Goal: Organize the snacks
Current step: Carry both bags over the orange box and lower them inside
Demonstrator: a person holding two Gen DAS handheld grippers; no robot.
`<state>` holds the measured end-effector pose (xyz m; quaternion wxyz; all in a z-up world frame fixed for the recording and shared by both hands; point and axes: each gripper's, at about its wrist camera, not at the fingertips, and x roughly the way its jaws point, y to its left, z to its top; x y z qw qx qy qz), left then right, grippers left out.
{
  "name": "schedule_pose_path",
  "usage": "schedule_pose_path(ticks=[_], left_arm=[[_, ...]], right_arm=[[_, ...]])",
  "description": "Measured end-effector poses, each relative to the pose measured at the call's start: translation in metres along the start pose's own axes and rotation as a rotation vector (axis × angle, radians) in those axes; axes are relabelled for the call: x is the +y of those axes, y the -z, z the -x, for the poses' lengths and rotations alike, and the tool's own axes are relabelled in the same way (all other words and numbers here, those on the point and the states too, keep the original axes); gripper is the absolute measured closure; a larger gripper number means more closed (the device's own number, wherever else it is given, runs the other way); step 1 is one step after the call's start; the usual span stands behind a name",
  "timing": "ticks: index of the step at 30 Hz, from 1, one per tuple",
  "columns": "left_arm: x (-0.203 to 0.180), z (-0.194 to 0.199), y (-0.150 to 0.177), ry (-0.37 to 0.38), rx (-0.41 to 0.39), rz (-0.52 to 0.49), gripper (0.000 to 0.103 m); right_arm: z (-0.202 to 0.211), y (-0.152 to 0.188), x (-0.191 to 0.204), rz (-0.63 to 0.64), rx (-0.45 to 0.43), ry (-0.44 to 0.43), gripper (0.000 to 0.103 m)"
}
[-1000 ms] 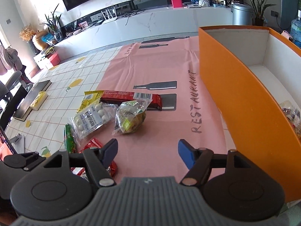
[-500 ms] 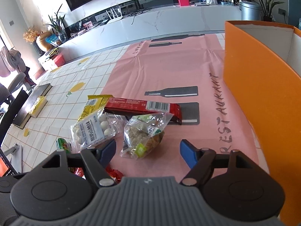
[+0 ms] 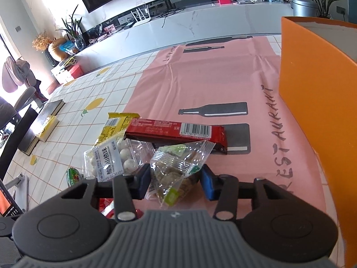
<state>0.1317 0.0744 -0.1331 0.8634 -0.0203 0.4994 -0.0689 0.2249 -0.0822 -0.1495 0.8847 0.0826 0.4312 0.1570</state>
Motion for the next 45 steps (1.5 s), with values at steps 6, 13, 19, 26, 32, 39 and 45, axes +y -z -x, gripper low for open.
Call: schedule_pose_path(ticks=[6,13,19,26,32,39,45], left_arm=[[0.0,0.003,0.001,-0.001,-0.003,0.043,0.02],[-0.012,0.027,-0.001,0.002,-0.041,0.056,0.02],[-0.038,0.061,-0.012,0.034,-0.098,0.042,0.02],[-0.079,0.097,-0.039,0.086,-0.178,-0.001,0.02],[-0.126,0.114,-0.071,0.151,-0.24,-0.082,0.02],[-0.172,0.089,-0.108,0.223,-0.206,-0.154,0.02],[-0.201,0.052,-0.127,0.244,-0.142,-0.209,0.02]], right_arm=[[0.029,0.007,-0.007,0.026,-0.008,0.013,0.065],[0.076,0.008,-0.022,0.042,-0.025,0.025,0.066],[0.116,0.0,-0.038,0.067,-0.042,0.016,0.066],[0.169,-0.014,-0.059,0.117,-0.083,0.017,0.066],[0.205,-0.028,-0.089,0.152,-0.109,0.076,0.066],[0.219,-0.046,-0.131,0.172,-0.077,0.154,0.066],[0.206,-0.056,-0.158,0.205,-0.022,0.21,0.066]])
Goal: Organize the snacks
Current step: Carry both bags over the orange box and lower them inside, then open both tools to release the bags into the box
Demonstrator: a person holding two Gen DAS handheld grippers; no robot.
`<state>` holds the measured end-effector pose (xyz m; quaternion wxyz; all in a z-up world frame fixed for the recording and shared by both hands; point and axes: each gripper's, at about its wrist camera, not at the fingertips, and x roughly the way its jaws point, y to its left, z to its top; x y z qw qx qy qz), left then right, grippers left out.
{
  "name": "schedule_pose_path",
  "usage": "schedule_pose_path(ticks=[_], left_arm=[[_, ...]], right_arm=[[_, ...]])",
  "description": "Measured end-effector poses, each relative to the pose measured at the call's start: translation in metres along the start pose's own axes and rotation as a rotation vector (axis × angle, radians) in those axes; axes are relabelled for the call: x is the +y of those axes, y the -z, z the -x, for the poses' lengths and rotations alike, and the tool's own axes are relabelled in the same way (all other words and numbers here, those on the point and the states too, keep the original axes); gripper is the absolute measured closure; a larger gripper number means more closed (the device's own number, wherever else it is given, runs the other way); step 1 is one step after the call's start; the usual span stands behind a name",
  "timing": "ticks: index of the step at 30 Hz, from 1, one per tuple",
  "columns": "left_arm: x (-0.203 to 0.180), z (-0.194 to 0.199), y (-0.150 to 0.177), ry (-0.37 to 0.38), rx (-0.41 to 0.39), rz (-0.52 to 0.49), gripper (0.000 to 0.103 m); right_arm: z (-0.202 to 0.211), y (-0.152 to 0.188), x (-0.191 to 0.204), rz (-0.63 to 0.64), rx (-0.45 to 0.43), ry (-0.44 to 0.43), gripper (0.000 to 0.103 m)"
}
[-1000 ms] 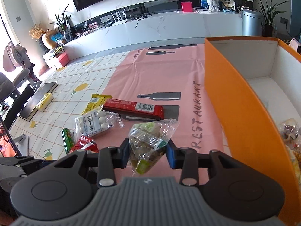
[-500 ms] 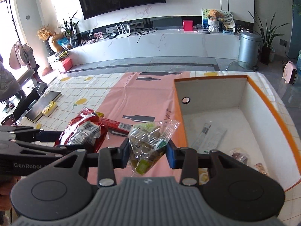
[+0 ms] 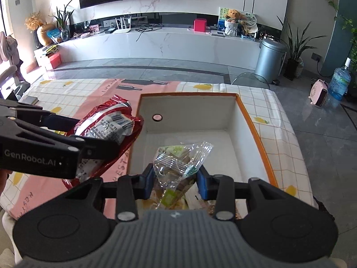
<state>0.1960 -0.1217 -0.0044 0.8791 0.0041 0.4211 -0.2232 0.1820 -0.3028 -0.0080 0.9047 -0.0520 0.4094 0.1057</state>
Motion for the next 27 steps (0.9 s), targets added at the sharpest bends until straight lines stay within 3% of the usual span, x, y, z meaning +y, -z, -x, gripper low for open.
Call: schedule_pose_path(ticks=[8,14,18,27], left_arm=[[-0.011,-0.051,-0.002,-0.001,0.089,-0.092,0.02],[-0.024,-0.06,-0.005,-0.075,0.069,-0.205,0.021],[-0.032,-0.064,-0.01,-0.027,0.081,-0.249,0.022],[-0.05,-0.09,-0.001,-0.063,0.172,-0.379,0.023]], right_arm=[[-0.041,0.004,-0.018,0.036,0.091,0.022,0.066],[-0.07,0.008,-0.023,0.065,0.147,0.009,0.066],[-0.083,0.01,-0.025,0.087,0.181,0.014,0.066],[-0.095,0.015,-0.027,0.126,0.23,-0.003,0.066]])
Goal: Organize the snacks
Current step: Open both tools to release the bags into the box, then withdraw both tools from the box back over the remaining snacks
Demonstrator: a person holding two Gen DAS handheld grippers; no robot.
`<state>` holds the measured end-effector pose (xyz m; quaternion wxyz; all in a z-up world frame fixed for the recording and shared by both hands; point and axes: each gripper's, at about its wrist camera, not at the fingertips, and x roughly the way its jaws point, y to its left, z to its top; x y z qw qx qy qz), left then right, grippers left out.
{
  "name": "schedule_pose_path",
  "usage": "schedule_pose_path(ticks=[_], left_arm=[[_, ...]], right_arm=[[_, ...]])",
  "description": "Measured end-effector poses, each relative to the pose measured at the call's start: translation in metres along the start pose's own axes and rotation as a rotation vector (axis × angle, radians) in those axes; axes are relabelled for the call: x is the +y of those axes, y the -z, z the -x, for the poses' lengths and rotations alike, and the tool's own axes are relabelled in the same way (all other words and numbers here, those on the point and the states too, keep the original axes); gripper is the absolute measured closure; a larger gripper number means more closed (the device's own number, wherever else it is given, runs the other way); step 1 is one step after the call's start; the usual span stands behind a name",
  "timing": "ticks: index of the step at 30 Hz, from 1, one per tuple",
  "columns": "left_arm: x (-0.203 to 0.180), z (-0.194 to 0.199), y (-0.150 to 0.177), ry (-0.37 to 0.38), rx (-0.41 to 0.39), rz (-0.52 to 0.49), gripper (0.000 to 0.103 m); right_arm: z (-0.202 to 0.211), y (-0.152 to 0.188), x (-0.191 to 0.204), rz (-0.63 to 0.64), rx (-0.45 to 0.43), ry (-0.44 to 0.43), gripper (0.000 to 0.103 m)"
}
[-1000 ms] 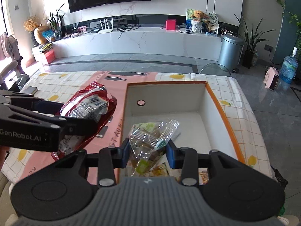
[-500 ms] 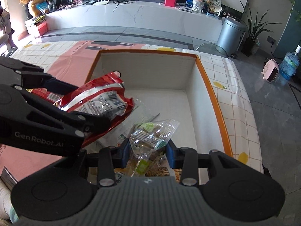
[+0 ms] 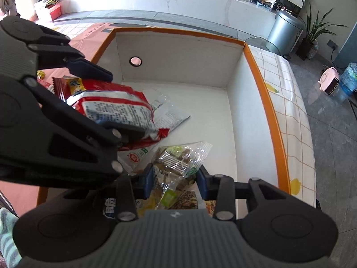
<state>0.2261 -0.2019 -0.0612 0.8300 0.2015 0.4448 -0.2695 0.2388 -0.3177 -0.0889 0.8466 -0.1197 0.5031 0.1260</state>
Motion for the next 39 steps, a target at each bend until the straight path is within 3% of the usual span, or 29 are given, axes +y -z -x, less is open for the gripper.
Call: schedule_pose_path(ticks=[15,22,29,34,39], left_arm=[[-0.003,0.002,-0.003,0.001,0.017,-0.008,0.018],[0.0,0.019,-0.003,-0.012,-0.023,0.011,0.015],[0.002,0.04,0.002,-0.027,-0.056,0.031,0.015],[0.01,0.059,0.013,-0.043,-0.088,0.097,0.015],[0.023,0.077,0.035,-0.085,-0.113,0.173,0.015]], right_arm=[[0.001,-0.001,0.001,-0.005,0.022,0.007,0.064],[0.016,-0.002,0.002,0.006,-0.003,0.05,0.046],[0.034,-0.002,0.009,0.021,-0.02,0.09,0.035],[0.052,0.002,0.016,0.006,-0.049,0.098,0.034],[0.074,0.011,0.032,-0.03,-0.102,0.022,0.04]])
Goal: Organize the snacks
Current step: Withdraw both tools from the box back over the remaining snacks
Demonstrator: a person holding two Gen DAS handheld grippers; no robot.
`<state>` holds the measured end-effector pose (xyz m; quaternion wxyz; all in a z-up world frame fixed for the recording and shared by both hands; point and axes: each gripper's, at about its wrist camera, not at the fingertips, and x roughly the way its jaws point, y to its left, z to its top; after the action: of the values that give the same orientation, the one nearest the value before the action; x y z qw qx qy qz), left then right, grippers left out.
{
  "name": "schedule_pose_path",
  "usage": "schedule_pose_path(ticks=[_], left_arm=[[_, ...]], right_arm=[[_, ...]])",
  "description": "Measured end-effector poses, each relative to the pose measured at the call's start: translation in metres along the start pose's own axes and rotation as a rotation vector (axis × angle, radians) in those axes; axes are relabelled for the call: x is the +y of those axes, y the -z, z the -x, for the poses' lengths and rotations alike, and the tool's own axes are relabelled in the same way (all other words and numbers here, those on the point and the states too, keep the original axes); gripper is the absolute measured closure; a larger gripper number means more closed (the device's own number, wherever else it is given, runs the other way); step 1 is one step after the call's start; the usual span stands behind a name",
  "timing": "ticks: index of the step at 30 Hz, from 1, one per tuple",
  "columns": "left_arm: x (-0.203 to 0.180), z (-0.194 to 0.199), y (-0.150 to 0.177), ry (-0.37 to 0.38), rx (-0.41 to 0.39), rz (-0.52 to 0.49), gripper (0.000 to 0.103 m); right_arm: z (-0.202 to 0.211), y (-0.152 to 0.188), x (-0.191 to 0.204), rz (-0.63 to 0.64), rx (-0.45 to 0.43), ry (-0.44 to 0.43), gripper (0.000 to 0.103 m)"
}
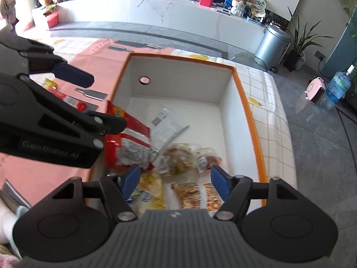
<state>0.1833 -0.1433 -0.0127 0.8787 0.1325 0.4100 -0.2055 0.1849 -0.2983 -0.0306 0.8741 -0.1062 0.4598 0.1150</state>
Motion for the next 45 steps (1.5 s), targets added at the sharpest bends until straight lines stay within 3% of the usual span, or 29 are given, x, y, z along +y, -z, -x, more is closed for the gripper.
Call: schedule_pose_path(ticks=[9,15,16,17,19,21,39,42,43,45], left_arm=[[0.05,0.031,0.061,-0.129,0.026,0.156,0.015],[0.081,0.046,0.104,-0.16,0.059,0.267,0.015],[0.085,0.047,0.109,-0.163,0.065,0.279,0.015],[0.091,0.049,0.115,-0.164,0.068,0.292,0.015],[0.099,0.053,0.125,-0.167,0.073,0.314,0.015],[0.107,0.056,0.135,-0.17,0.07,0.336,0.015],[0.179,0.069,0.188,-0.172,0.003,0.48,0.015],[0.188,0.07,0.194,-0.173,-0.014,0.481,0.015],[0.19,0.071,0.196,-0.171,-0.025,0.484,0.015],[0.197,0.071,0.2,-0.169,-0.044,0.493,0.015]], right_arm=[[0.001,0.004,0.044,-0.085,-0.014,-0.162,0.043],[-0.024,0.004,0.066,-0.142,0.029,-0.165,0.065],[-0.028,0.004,0.068,-0.144,0.036,-0.163,0.074],[-0.031,0.003,0.07,-0.142,0.041,-0.141,0.076],[-0.037,0.002,0.072,-0.138,0.042,-0.086,0.095],[-0.04,0.002,0.07,-0.158,0.039,-0.068,0.103],[-0.058,-0.049,0.127,-0.093,0.034,0.006,0.1],[-0.055,-0.049,0.136,-0.075,0.003,0.042,0.087],[-0.052,-0.048,0.141,-0.058,-0.026,0.058,0.074],[-0.045,-0.047,0.154,-0.015,-0.102,0.107,0.061]])
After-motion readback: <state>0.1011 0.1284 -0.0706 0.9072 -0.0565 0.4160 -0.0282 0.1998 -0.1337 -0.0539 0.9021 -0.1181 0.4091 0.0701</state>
